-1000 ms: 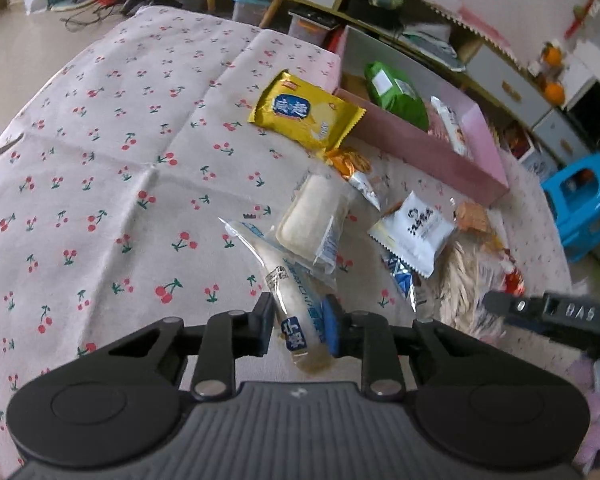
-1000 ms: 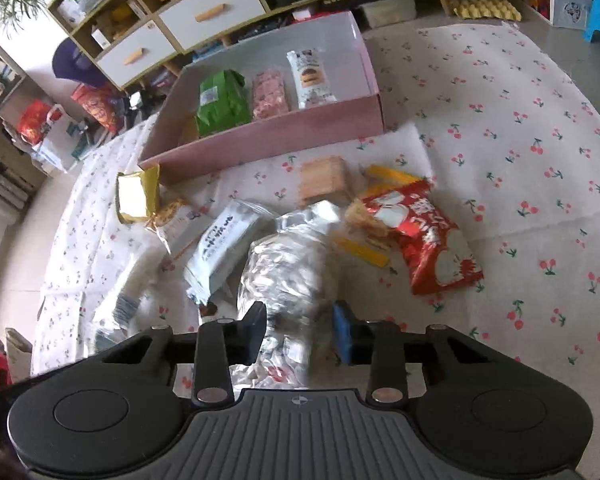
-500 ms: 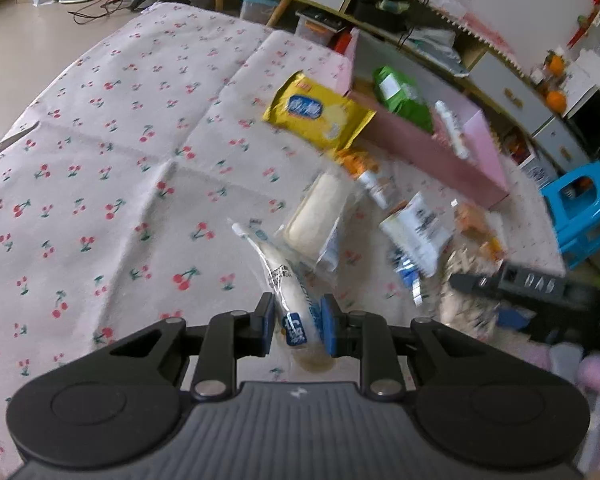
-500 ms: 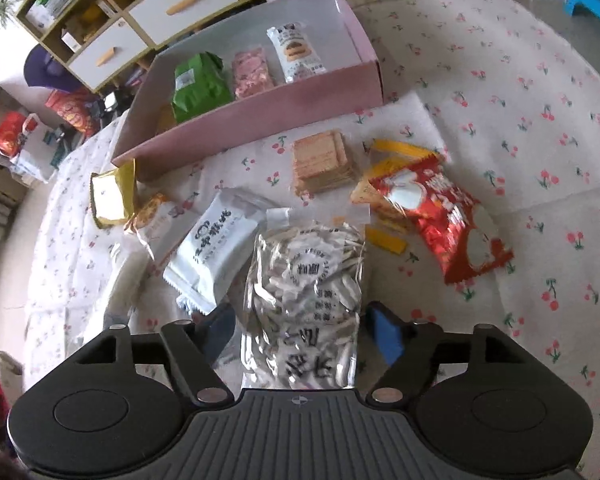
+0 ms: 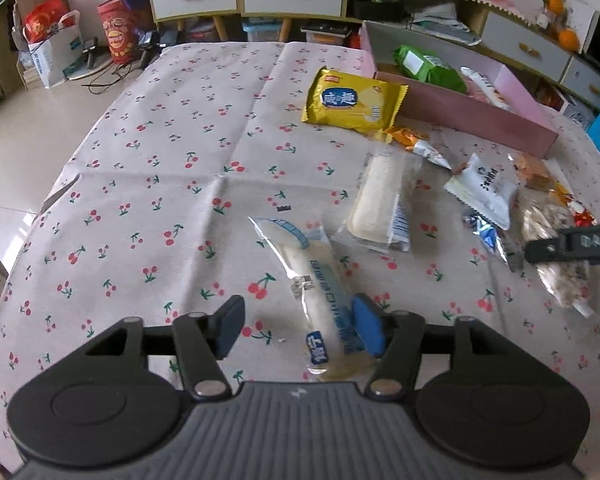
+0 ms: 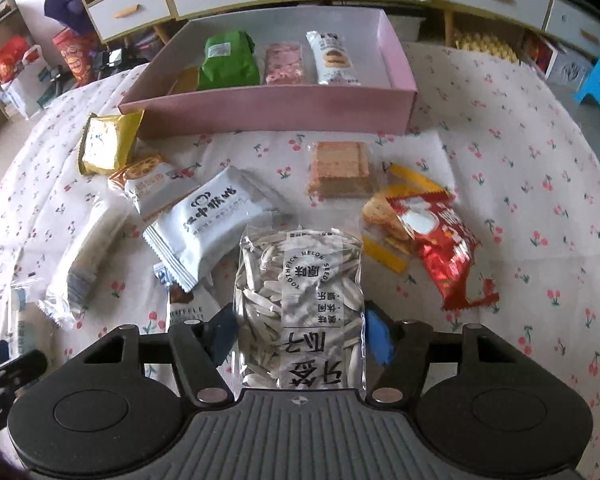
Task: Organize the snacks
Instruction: 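Carry both packs into the pink box and open both tools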
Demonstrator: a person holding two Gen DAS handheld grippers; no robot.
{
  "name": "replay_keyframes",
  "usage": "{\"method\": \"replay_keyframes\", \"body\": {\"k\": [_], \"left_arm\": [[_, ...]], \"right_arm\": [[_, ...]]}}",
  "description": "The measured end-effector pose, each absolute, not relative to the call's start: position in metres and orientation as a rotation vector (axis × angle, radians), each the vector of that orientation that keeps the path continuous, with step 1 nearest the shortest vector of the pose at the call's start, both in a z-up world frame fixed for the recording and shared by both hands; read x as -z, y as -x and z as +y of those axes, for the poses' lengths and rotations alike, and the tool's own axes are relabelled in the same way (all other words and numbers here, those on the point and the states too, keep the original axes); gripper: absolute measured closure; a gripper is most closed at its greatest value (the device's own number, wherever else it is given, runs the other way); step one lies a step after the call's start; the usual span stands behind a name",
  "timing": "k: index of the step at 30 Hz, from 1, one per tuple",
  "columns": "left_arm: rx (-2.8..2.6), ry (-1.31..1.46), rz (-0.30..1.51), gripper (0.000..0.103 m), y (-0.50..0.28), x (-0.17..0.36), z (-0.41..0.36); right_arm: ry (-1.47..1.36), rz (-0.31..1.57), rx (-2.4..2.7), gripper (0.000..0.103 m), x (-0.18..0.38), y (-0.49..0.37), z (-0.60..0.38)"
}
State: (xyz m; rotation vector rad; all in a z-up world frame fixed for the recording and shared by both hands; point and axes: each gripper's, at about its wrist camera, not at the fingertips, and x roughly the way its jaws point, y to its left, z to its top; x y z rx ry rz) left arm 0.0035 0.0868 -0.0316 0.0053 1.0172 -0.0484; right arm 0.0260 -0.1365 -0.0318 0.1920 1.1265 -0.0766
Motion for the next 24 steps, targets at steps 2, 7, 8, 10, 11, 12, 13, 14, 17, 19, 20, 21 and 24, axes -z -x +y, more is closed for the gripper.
{"method": "replay_keyframes", "body": {"k": [2, 7, 8, 10, 11, 12, 13, 14, 17, 19, 20, 21, 24], "left_arm": [[0.037, -0.01, 1.013, 0.043, -0.006, 0.032, 0.087], [0.022, -0.048, 1.0, 0.044, -0.01, 0.034, 0.079], [0.023, -0.045, 1.003, 0.045, -0.011, 0.035, 0.079], [0.03, 0.015, 1.027, 0.053, -0.015, 0.038, 0.084], [0.03, 0.051, 1.038, 0.056, -0.017, 0.038, 0.088], [0.024, 0.076, 1.043, 0.069, -0.018, 0.036, 0.091], [0.024, 0.092, 1.041, 0.079, -0.02, 0.035, 0.094], [0.018, 0.111, 1.042, 0.08, -0.022, 0.034, 0.097], [0.027, 0.204, 1.057, 0.082, -0.025, 0.033, 0.11], [0.035, 0.232, 1.059, 0.084, -0.024, 0.031, 0.112], [0.041, 0.24, 1.056, 0.084, -0.024, 0.029, 0.111], [0.047, 0.246, 1.05, 0.085, -0.024, 0.027, 0.111], [0.069, 0.259, 1.027, 0.085, -0.023, 0.019, 0.108]], "right_arm": [[-0.182, 1.133, 0.078, 0.037, 0.032, -0.023, -0.139], [-0.16, 1.12, 0.085, 0.035, 0.033, -0.02, -0.136], [-0.152, 1.115, 0.085, 0.035, 0.034, -0.02, -0.135], [-0.135, 1.096, 0.08, 0.037, 0.035, -0.019, -0.133], [-0.129, 1.09, 0.08, 0.037, 0.036, -0.019, -0.133], [-0.139, 1.092, 0.08, 0.038, 0.035, -0.02, -0.135], [-0.161, 1.092, 0.082, 0.038, 0.035, -0.02, -0.137], [-0.187, 1.092, 0.081, 0.038, 0.034, -0.02, -0.14], [-0.271, 1.094, 0.066, 0.038, 0.029, -0.018, -0.149], [-0.313, 1.083, 0.053, 0.038, 0.023, -0.015, -0.153], [-0.326, 1.077, 0.049, 0.038, 0.02, -0.015, -0.154], [-0.339, 1.072, 0.042, 0.038, 0.017, -0.014, -0.155], [-0.38, 1.057, 0.027, 0.038, 0.009, -0.012, -0.157]]}}
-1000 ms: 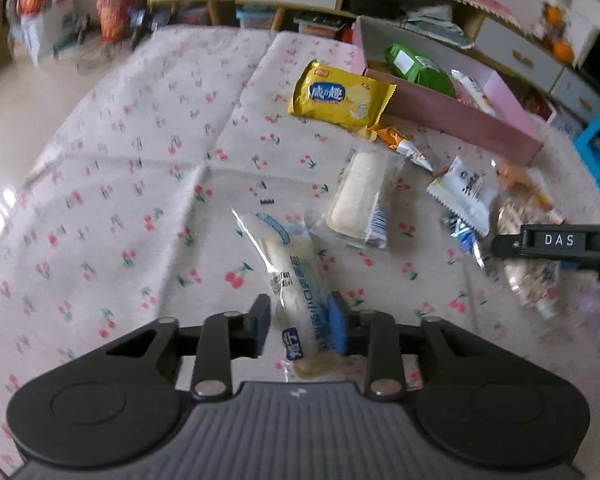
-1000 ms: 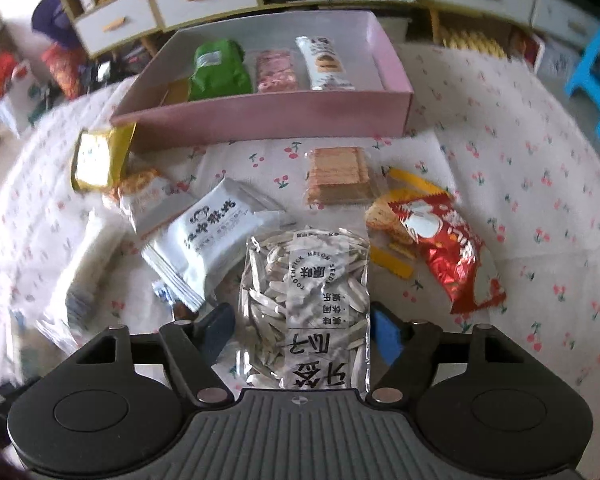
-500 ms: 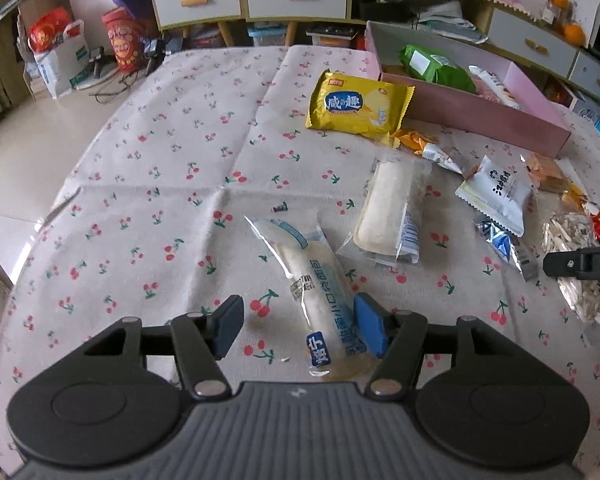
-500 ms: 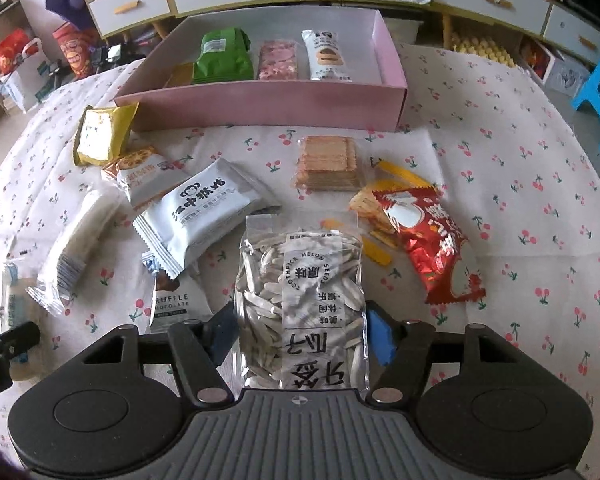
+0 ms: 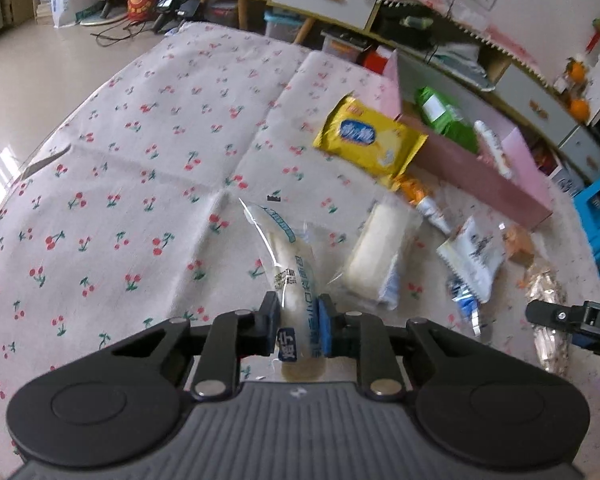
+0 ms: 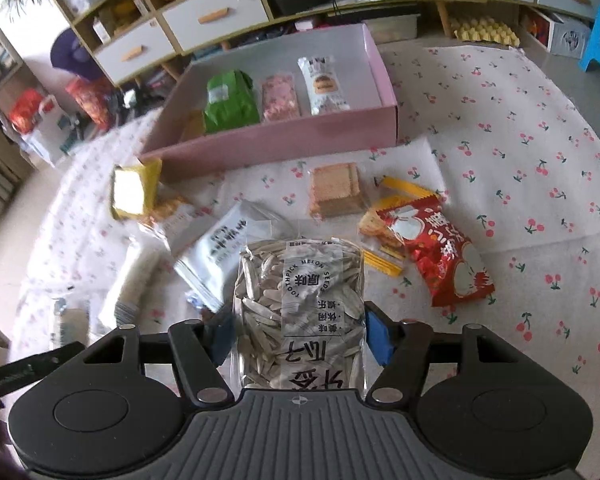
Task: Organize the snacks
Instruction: 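Carry both packs into the pink box and open both tools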
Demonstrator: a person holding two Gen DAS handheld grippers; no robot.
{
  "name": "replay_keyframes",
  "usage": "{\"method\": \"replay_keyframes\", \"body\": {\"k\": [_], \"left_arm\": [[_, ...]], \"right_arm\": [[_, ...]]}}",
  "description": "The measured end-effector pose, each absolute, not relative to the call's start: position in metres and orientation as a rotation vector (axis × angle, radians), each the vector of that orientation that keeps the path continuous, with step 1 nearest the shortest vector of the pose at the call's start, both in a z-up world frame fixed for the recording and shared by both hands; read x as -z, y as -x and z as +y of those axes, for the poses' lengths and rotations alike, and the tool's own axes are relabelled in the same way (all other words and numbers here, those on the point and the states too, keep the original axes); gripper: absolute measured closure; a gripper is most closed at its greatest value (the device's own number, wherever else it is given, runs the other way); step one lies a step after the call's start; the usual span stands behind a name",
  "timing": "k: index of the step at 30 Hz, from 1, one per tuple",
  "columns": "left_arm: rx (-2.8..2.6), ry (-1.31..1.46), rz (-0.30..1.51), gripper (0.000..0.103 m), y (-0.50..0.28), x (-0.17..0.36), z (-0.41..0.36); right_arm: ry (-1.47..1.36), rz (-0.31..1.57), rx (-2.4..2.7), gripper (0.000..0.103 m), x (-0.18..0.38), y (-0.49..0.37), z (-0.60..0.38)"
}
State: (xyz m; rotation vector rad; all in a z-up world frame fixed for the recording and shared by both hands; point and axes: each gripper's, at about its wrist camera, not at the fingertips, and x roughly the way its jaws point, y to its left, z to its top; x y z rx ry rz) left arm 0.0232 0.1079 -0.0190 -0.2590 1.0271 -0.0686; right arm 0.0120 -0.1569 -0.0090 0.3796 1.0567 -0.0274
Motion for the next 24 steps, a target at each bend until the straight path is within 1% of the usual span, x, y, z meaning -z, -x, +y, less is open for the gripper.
{"method": "replay_keyframes", "body": {"k": [7, 16, 19, 24], "left_arm": [[0.141, 0.272, 0.982, 0.085, -0.026, 0.0, 0.098], [0.238, 0.274, 0.987, 0.085, -0.035, -0.014, 0.07], [0.274, 0.258, 0.987, 0.085, -0.04, -0.02, 0.056], [0.333, 0.252, 0.975, 0.085, -0.049, -0.023, 0.036]], "right_arm": [[-0.442, 1.042, 0.022, 0.038, -0.001, -0.01, -0.163], [-0.492, 1.011, 0.006, 0.038, -0.014, -0.016, -0.168], [-0.531, 1.008, 0.001, 0.038, -0.019, -0.027, -0.175], [-0.567, 0.946, 0.012, 0.038, -0.036, -0.061, -0.19]]}}
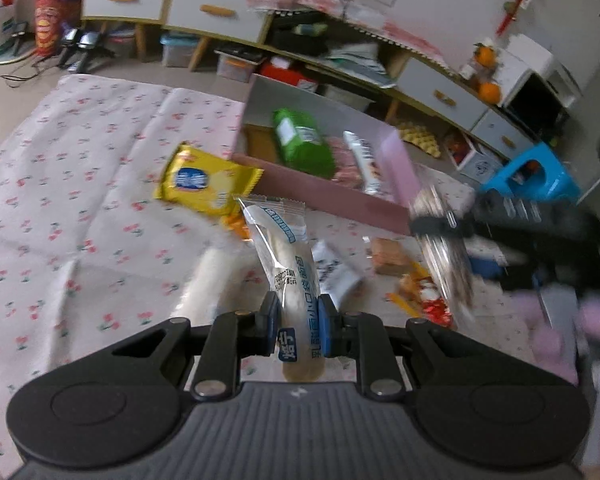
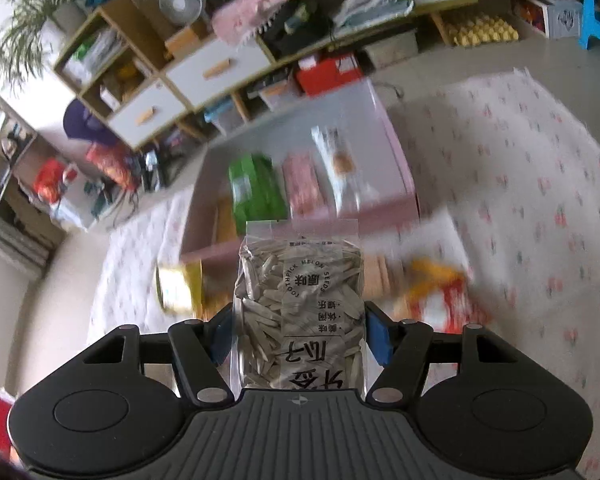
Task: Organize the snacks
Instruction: 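Carry both packs into the pink box and open both tools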
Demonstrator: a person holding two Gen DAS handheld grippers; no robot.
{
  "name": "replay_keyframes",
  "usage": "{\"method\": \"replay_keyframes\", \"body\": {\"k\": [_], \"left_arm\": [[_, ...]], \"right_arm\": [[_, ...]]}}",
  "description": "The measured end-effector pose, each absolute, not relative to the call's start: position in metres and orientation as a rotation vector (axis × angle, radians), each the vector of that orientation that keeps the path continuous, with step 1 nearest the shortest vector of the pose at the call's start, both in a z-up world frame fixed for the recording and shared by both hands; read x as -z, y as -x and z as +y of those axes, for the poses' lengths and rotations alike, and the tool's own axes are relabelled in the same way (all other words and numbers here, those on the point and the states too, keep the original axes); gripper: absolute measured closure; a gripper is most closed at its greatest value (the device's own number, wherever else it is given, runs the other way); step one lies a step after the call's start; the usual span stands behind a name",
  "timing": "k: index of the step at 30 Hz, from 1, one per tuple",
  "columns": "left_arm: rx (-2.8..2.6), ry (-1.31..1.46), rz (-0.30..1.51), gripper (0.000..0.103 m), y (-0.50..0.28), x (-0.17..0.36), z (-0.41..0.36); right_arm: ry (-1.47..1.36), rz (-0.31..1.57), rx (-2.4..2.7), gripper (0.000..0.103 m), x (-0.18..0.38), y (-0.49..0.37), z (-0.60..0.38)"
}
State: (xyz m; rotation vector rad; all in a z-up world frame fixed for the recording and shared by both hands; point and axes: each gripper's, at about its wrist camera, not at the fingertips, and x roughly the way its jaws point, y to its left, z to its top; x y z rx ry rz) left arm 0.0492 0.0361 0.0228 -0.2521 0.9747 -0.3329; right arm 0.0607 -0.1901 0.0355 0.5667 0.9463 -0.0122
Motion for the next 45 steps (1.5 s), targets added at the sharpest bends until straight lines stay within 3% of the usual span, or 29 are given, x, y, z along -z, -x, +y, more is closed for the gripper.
{"method": "replay_keyframes", "body": {"k": [8, 22, 29, 34, 45], "left_arm": [[0.333, 0.362, 1.023, 0.085, -0.066, -0.009, 0.027], [0.313, 0.42, 1.002, 0.085, -0.09, -0.013, 0.019], [0.291, 0.428, 0.981, 0.085, -0.096, -0.013, 0.02], [0.296, 0.431, 0.974, 0.085, -0.099, -0.013, 0.019], [0.285, 0.4, 0.914, 0.085, -0.132, -0.023, 0.009]], "right_arm": [[-0.56, 0.861, 0.08, 0.038, -0.039, -0.132, -0.213], [-0.542, 0.866, 0.169, 0.038, -0.006, -0.19, -0.228], [-0.571, 0.899, 0.156, 0.035, 0.009, -0.196, -0.23], [-0.613, 0.877, 0.15, 0.022, 0.008, -0.192, -0.236], [-0.651, 0.878, 0.118, 0.022, 0.007, -0.181, -0.255]]}}
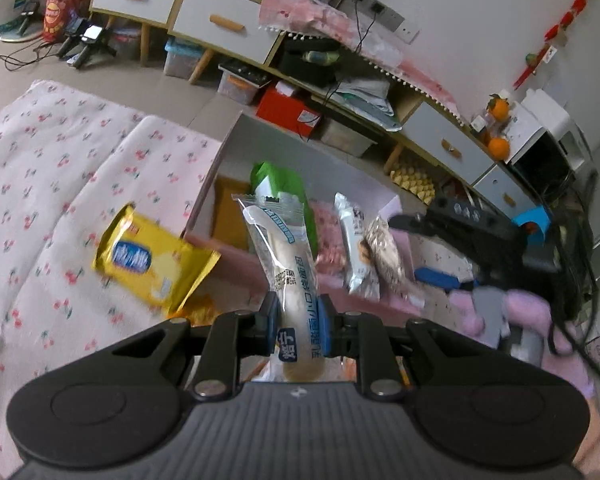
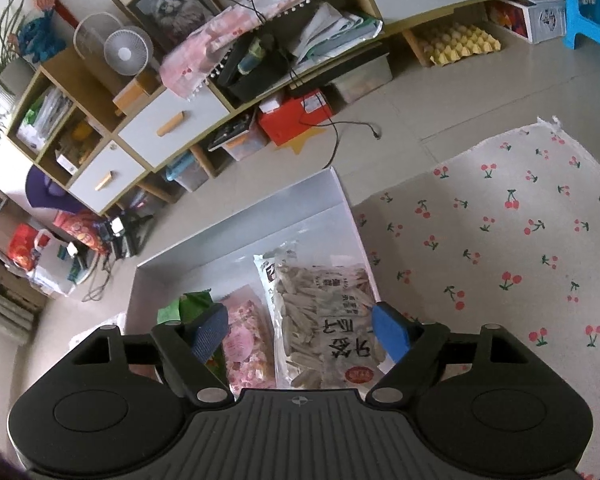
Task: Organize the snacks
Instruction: 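Carry both packs into the pink box and open both tools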
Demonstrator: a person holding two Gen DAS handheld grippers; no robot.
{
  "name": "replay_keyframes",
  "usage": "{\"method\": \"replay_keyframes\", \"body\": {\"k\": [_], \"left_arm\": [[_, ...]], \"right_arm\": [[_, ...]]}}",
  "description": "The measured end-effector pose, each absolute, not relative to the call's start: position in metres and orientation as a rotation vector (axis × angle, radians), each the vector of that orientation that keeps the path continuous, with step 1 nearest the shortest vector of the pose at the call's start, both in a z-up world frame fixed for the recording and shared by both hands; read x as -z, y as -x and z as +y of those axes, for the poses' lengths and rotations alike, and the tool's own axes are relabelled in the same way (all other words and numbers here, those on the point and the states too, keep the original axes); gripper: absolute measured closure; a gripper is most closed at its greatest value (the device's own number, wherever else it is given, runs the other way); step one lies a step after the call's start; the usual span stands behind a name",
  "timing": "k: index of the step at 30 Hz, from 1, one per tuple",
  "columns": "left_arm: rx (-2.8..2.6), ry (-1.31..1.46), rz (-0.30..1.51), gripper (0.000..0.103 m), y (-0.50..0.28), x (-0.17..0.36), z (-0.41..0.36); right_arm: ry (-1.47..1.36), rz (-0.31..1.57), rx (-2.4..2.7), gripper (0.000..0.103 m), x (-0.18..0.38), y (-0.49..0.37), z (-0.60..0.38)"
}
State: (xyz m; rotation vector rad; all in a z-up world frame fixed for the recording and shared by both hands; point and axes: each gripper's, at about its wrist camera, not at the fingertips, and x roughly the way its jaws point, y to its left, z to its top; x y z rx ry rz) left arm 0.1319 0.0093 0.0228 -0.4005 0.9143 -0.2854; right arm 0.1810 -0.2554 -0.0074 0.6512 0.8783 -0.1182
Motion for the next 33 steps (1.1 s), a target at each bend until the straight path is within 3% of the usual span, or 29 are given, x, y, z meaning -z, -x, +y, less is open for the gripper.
{"method": "replay_keyframes", "body": {"k": [7, 9, 27, 29, 32, 33], "left_arm": [[0.326, 0.343, 0.9, 0.085, -0.178, -0.033, -0.015], [0.336, 0.32, 0.899, 0.085, -0.19, -0.033, -0.022], [0.316, 0.194, 0.901, 0.084, -0.244, -0.022, -0.058], [0.31, 0.181, 0.903, 0.079, -0.247, -0.02, -0.06], [0.289, 0.163, 0.878, 0.054, -0.245, -0.022, -0.059], [0.279, 0.163, 0.871, 0.041, -0.245, -0.023, -0.058]], "right_arm": [[-0.614, 0.868, 0.068, 0.021, -0.007, -0.165, -0.259], [-0.61, 0.855, 0.056, 0.017, -0.01, -0.161, -0.26], [-0.539, 0.86, 0.048, 0.017, -0.01, -0.151, -0.258], [-0.527, 0.864, 0.05, 0.017, -0.01, -0.151, -0.256], [-0.519, 0.872, 0.058, 0.017, -0.008, -0.151, -0.255], [-0.516, 0.876, 0.061, 0.017, -0.008, -0.151, -0.255]]}}
